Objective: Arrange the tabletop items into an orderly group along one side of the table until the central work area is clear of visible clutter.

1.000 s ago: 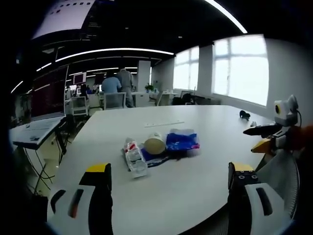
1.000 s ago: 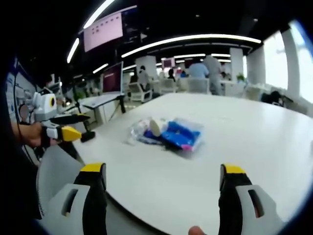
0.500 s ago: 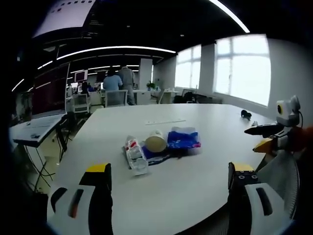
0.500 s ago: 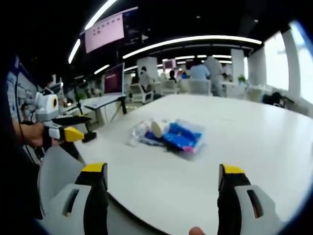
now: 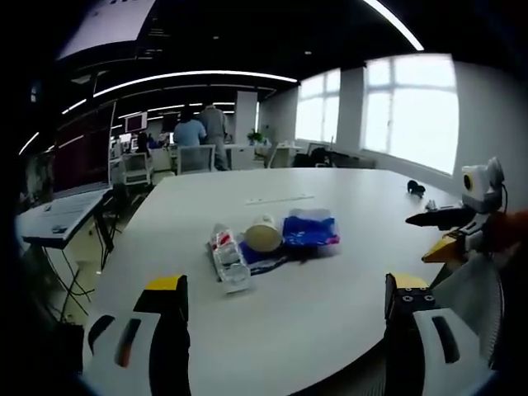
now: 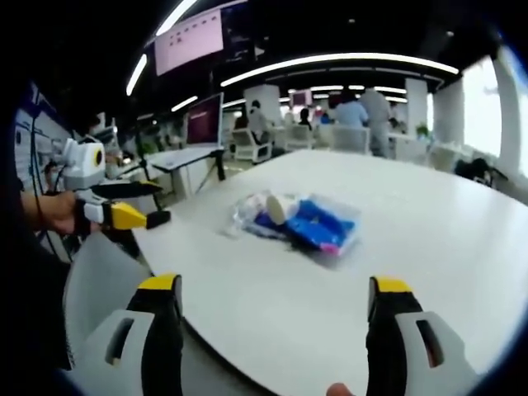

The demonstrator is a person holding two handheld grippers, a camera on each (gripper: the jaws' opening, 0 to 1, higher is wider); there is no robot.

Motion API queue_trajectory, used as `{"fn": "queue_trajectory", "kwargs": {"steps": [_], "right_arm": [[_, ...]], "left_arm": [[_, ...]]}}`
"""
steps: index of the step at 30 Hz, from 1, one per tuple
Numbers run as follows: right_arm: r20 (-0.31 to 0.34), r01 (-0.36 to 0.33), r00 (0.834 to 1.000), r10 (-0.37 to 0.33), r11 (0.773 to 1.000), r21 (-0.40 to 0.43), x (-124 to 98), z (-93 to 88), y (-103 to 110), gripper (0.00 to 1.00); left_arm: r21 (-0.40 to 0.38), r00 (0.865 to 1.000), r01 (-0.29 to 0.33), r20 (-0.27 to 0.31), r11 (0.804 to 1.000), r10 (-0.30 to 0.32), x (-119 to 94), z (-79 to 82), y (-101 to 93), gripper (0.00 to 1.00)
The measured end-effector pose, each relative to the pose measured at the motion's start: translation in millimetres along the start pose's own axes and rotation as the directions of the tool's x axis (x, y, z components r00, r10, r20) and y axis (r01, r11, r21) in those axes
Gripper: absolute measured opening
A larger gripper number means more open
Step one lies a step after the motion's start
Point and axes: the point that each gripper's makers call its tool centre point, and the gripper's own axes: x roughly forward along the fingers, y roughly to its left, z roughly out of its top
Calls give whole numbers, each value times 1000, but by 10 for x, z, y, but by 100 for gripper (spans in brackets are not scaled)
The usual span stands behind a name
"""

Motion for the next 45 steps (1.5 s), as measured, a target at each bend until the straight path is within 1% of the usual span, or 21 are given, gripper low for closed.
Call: {"fn": "queue_trajectory", "kwargs": {"steps": [3, 4, 5, 7, 12, 17, 21, 23, 26, 29, 32, 35, 39, 42, 45], "right_arm": [[7, 3, 1000, -3, 1000, 8, 46, 47, -51, 91], [7, 5, 1000, -5, 1000, 7, 66, 65, -63, 91], [3, 3, 1000, -3, 1000, -5, 89, 100, -68, 90], [15, -5, 1000, 5, 999, -54, 134, 198, -55, 90], [32, -34, 999, 37, 996, -86, 264, 363, -12, 89], [36, -61, 997, 65, 993, -105, 444, 485, 2, 88], [42, -77, 996, 83, 990, -116, 601, 624, -4, 87], [51, -90, 994, 95, 990, -106, 689, 707, -9, 87], [58, -102, 993, 107, 990, -94, 848, 837, -19, 86], [63, -117, 990, 123, 989, -92, 990, 934, -13, 85], [55, -131, 989, 137, 987, -95, 1163, 1012, 2, 84], [56, -153, 986, 158, 986, -71, 1352, 1100, 37, 83], [41, -172, 984, 174, 984, -47, 1578, 1167, 83, 82], [28, -183, 983, 183, 983, -30, 1733, 1202, 112, 82], [21, -186, 982, 186, 982, -15, 1865, 1240, 137, 81]], "left_arm": [[10, 1000, -11, 3, 1000, 11, 23, 50, 58, 100], [13, 1000, -25, -13, 1000, 25, 44, 41, 103, 100], [18, 999, -27, -21, 999, 27, 57, 41, 120, 100], [23, 999, -32, -25, 999, 33, 88, 54, 160, 100], [-18, 998, -56, -12, 998, 56, 168, 94, 242, 100], [-7, 998, -59, -28, 998, 59, 234, 51, 249, 100], [-32, 996, -71, -54, 997, 69, 234, -29, 279, 100], [-50, 994, -90, -64, 995, 86, 234, -70, 323, 100], [-83, 993, -102, -66, 991, 97, 239, -98, 357, 100], [-87, 993, -103, -67, 991, 98, 250, -119, 362, 100], [-86, 992, -103, -88, 991, 95, 269, -163, 372, 100], [-97, 990, -108, -98, 989, 98, 274, -193, 396, 100], [-118, 989, -115, -111, 986, 102, 262, -247, 424, 100], [-152, 988, -119, -112, 981, 102, 245, -296, 427, 100], [-150, 988, -113, -124, 982, 94, 231, -337, 395, 100]]}}
